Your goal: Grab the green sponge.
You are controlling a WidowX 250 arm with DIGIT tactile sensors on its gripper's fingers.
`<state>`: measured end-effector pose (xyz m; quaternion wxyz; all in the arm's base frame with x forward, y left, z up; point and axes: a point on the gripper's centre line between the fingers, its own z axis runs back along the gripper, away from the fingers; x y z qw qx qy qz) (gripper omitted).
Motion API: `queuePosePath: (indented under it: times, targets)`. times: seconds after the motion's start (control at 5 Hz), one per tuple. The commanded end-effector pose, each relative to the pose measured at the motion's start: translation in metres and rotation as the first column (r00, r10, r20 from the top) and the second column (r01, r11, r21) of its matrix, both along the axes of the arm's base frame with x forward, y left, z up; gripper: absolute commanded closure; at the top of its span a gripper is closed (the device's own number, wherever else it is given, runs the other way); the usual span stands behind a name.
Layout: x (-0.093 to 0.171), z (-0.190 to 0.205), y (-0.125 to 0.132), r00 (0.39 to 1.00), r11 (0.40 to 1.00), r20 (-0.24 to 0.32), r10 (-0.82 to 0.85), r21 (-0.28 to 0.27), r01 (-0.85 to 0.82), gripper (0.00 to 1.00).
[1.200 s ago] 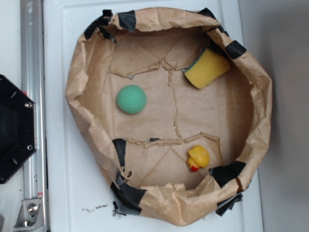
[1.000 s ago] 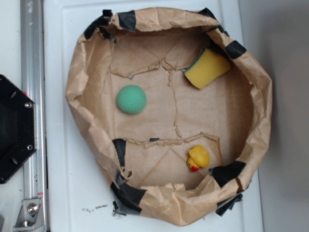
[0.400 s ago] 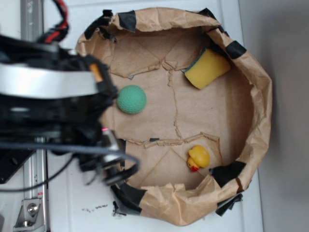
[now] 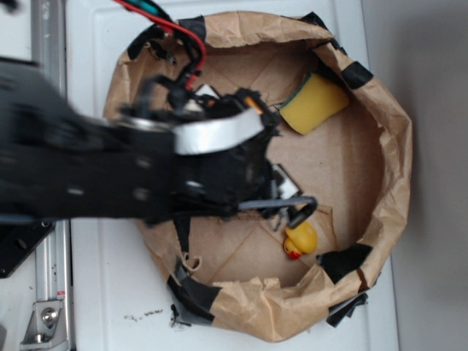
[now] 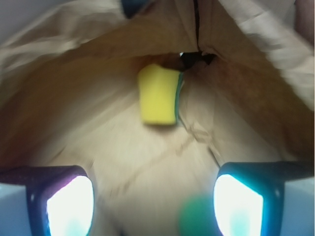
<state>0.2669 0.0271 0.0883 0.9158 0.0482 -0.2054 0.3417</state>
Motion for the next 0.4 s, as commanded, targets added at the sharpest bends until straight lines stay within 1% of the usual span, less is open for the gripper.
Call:
queuePosePath:
  times: [0.0, 0.2]
  targets:
    - [0.035, -0.005, 0.053, 0.997, 0.997, 0.038, 0.069, 0.031, -0.070, 0.00]
    - [0.034, -0.009, 0.071, 0.996, 0.995, 0.013, 0.087, 0.048, -0.088, 0.00]
